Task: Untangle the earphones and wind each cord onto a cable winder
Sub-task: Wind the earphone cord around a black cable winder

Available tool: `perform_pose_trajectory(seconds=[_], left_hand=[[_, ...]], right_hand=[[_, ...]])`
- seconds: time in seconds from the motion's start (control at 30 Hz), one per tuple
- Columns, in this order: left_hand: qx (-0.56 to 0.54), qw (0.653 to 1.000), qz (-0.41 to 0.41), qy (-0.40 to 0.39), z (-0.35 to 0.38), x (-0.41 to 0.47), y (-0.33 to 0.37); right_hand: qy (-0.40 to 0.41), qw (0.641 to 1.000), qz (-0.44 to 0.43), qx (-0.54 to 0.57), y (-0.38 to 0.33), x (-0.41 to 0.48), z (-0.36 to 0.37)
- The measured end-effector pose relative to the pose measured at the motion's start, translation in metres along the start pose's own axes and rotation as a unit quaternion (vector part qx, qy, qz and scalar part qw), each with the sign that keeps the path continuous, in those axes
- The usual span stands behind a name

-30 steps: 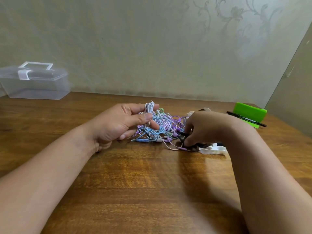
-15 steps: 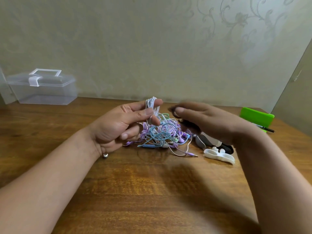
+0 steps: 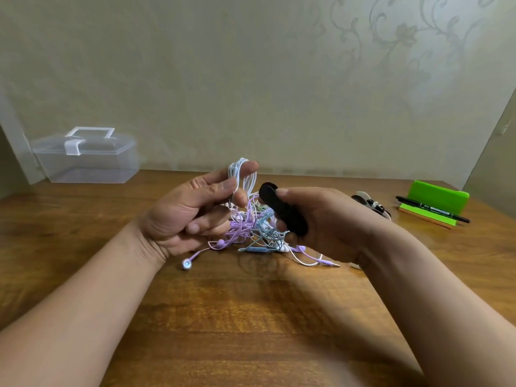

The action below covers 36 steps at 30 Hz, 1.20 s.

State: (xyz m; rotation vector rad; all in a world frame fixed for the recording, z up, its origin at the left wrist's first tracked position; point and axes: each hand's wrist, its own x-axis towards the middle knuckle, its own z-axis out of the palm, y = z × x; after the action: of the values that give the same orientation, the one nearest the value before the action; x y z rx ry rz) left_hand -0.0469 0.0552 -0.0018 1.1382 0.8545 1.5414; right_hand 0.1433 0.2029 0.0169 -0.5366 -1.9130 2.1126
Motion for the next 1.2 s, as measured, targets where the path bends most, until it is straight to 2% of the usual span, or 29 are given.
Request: perform_pose_trajectory(seconds=[0.1,0.23,0.33,0.47,0.57,0.7,0.83,0.9,1.07,1.2], left_hand=[[0.013,1.0,0.002,0.014,-0.005,0.0,0.0],[0.047,0.998,-0.009,0.028,-0.005,-0.001,-0.001],[0.056,0.998,-0.015,0.035,-0.002,0.0,-0.001],[0.055,0.998,-0.008,0.022,-0.002,0.0,-0.002],[0.046,0.999,0.004,0.027,0.0,0.001,-0.001],[0.065,0.995,-0.016,0.078,0.004,0.006,-0.003],[0.148,0.979,-0.044,0.136,0.017,0.01,-0.01],[0.192,0.969,-0.034,0.155,0.025,0.011,-0.013],[0.192,0.961,0.023,0.199,0.035,0.015,-0.018],[0.234,0.953,0.031,0.189,0.039,0.016,-0.019]], right_hand=[[0.008,1.0,-0.02,-0.003,0.001,0.003,0.0],[-0.051,0.998,-0.026,-0.006,0.004,0.001,0.01],[-0.073,0.997,-0.009,0.036,0.005,-0.001,0.02],[-0.063,0.99,0.01,0.129,0.003,-0.003,0.022],[-0.048,0.987,0.007,0.153,0.0,-0.004,0.022],[-0.022,0.991,-0.002,0.134,0.0,-0.003,0.021],[-0.017,0.996,-0.019,0.083,0.001,-0.004,0.024],[-0.01,0.998,-0.024,0.061,0.003,-0.004,0.027],[0.0,0.999,-0.039,0.032,0.004,-0.003,0.03],[0.024,0.998,-0.057,0.025,0.005,-0.003,0.033]])
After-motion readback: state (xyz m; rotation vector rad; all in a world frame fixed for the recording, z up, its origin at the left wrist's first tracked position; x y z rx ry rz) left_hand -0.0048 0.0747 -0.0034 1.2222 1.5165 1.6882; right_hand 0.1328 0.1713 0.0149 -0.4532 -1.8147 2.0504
